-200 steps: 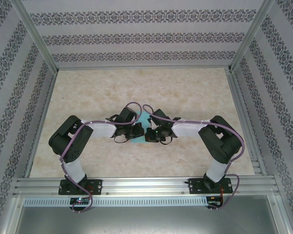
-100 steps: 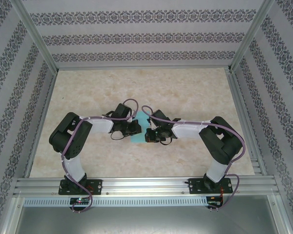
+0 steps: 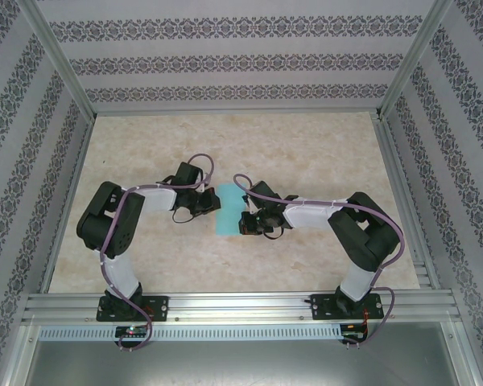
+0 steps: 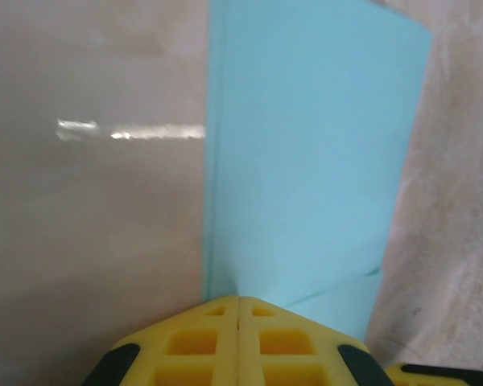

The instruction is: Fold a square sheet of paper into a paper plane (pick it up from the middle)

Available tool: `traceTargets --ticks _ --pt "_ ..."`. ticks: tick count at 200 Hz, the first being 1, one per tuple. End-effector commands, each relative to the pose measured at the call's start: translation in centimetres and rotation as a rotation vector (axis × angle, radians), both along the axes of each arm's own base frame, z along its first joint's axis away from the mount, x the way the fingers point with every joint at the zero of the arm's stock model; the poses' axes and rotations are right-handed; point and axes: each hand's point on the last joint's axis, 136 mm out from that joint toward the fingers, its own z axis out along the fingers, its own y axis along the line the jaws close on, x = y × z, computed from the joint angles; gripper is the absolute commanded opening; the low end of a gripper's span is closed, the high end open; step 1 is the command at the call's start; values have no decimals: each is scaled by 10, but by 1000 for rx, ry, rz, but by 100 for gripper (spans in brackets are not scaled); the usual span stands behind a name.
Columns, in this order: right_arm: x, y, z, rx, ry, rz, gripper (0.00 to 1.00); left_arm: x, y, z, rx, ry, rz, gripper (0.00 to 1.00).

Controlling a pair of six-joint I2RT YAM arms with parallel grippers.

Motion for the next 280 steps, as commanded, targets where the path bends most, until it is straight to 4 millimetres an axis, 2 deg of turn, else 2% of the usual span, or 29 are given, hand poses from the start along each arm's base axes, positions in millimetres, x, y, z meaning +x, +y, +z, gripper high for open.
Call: traceTargets --ticks 1,15,40,55,71,80,92,109,139,187,249,280 --pt "-37 -42 -37 -198 137 -6 0 18 37 -9 142 -27 77 12" --pt "-23 -19 -10 -121 79 12 0 19 32 5 110 -38 72 18" --pt "10 10 51 23 -63 -12 12 17 27 34 60 -76 66 26" --pt "29 15 81 85 -145 -53 23 12 25 50 28 -98 66 31" --pt "43 7 95 93 -209 -105 34 4 23 62 -16 -112 69 36" --pt "49 -1 93 80 -218 -133 41 -1 21 66 -44 -118 71 38" --pt "56 -10 89 79 -219 -159 46 -10 20 67 -75 -115 69 43" --pt "64 -18 83 71 -221 -178 49 -21 15 66 -106 -108 61 46" --pt "69 -13 65 82 -168 -145 50 -34 3 60 -142 -92 41 47" --pt "70 3 39 98 -92 -96 38 -43 -18 47 -168 -55 15 44" --pt "70 10 27 116 -62 -79 27 -45 -33 35 -172 -16 -8 42" --pt "72 9 26 122 -58 -85 16 -46 -37 33 -177 -8 -14 42"
